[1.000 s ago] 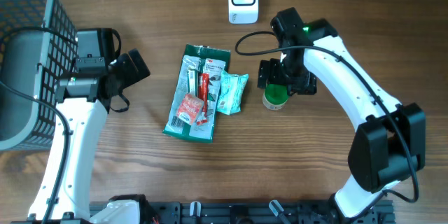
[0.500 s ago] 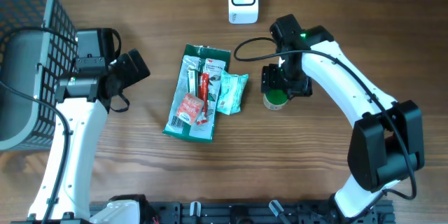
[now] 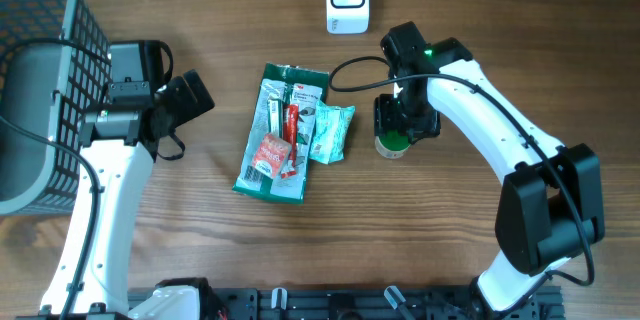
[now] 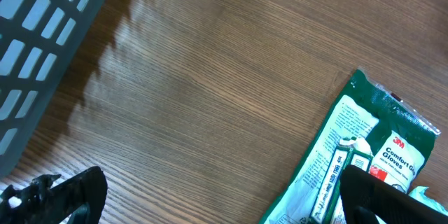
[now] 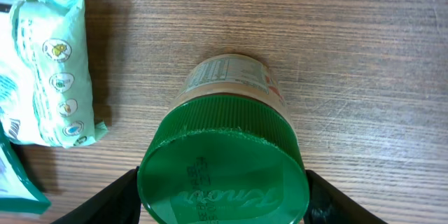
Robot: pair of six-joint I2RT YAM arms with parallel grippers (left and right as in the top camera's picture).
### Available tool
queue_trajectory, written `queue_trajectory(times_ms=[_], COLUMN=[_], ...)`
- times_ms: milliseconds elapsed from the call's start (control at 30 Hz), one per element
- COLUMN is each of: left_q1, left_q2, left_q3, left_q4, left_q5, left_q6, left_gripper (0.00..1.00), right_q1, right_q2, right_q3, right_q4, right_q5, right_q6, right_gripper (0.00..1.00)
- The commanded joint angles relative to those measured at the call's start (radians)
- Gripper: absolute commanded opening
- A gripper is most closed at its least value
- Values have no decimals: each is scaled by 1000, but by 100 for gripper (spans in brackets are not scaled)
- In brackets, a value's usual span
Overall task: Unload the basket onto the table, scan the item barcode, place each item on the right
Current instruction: 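Lower the right gripper and close it around the jar cap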
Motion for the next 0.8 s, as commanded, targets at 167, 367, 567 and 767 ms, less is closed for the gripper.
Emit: queue_trajectory(times_ms=[167,367,567,767], left_q1=[5,5,5,5], left_q2=[2,2,2,2], left_q3=[5,5,5,5], left_q4=[0,0,0,0], left_q5=[-9,-9,-9,-9], left_q6=[12,12,12,12], left_gripper=[100,100,100,100], right_q1=[6,6,6,6], right_q2=[18,17,17,17], right_q3=[-10,-10,-9,-9], right_q4=[6,-3,-3,-2], right_q5=[21,21,21,21], right_q6=[-108,-105,-102,-101], right_gripper=[81,89,91,100])
